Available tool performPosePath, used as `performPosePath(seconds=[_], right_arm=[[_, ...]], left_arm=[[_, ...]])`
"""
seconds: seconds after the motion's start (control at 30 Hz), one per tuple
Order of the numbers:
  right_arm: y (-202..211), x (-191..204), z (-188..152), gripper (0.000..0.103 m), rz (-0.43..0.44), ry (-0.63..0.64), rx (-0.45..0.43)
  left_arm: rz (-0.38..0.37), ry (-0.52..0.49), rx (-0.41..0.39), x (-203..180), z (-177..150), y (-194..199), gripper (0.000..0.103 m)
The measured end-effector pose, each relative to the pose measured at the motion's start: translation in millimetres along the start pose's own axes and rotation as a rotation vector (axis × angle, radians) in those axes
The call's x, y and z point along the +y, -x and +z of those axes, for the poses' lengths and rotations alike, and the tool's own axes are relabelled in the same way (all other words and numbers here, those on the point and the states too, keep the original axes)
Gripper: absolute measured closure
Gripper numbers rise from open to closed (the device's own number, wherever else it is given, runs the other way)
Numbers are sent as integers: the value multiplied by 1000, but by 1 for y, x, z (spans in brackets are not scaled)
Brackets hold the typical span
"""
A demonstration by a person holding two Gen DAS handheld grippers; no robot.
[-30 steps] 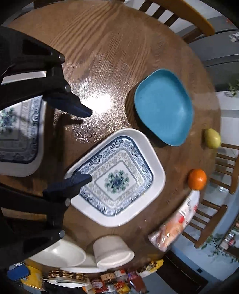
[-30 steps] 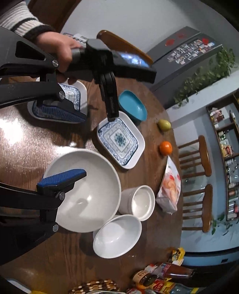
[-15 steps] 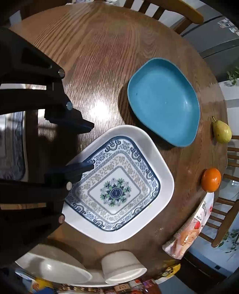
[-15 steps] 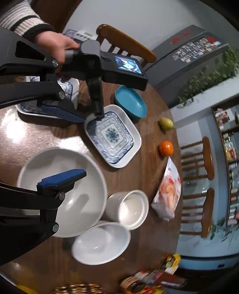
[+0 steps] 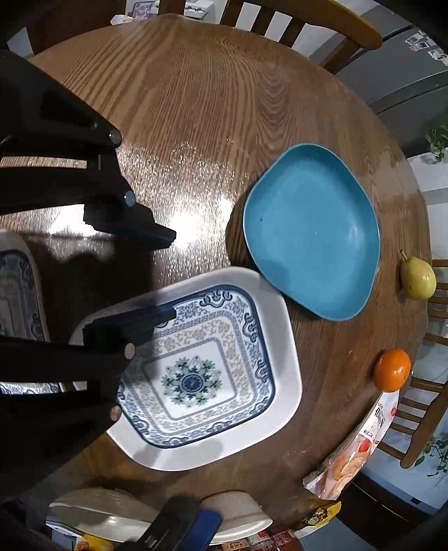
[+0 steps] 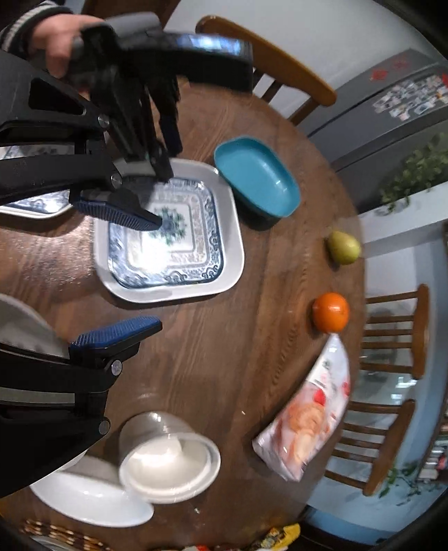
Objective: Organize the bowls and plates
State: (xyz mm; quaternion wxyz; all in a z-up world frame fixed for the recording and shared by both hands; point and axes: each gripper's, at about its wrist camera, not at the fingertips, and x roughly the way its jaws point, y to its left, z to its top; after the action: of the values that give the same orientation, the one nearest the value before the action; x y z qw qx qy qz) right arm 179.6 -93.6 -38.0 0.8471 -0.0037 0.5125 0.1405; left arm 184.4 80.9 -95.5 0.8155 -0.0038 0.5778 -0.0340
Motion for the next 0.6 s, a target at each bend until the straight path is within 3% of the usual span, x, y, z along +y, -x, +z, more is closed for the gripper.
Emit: performPosePath(seconds=[0.17, 0.23, 0.4, 0.6], right_arm=[[-30, 7, 8, 51, -52, 21, 78], [-40, 10, 8, 58, -59, 22, 106], [-58, 11, 8, 65, -75, 28, 141], [-66, 6, 9, 87, -116, 65, 153]], left_arm=[[6, -22, -8, -1, -3, 1, 68], [4, -28, -12, -3, -3, 2, 68], [-8, -34, -15, -2, -3, 1, 68], [-25, -46, -19, -6, -2, 1, 73]])
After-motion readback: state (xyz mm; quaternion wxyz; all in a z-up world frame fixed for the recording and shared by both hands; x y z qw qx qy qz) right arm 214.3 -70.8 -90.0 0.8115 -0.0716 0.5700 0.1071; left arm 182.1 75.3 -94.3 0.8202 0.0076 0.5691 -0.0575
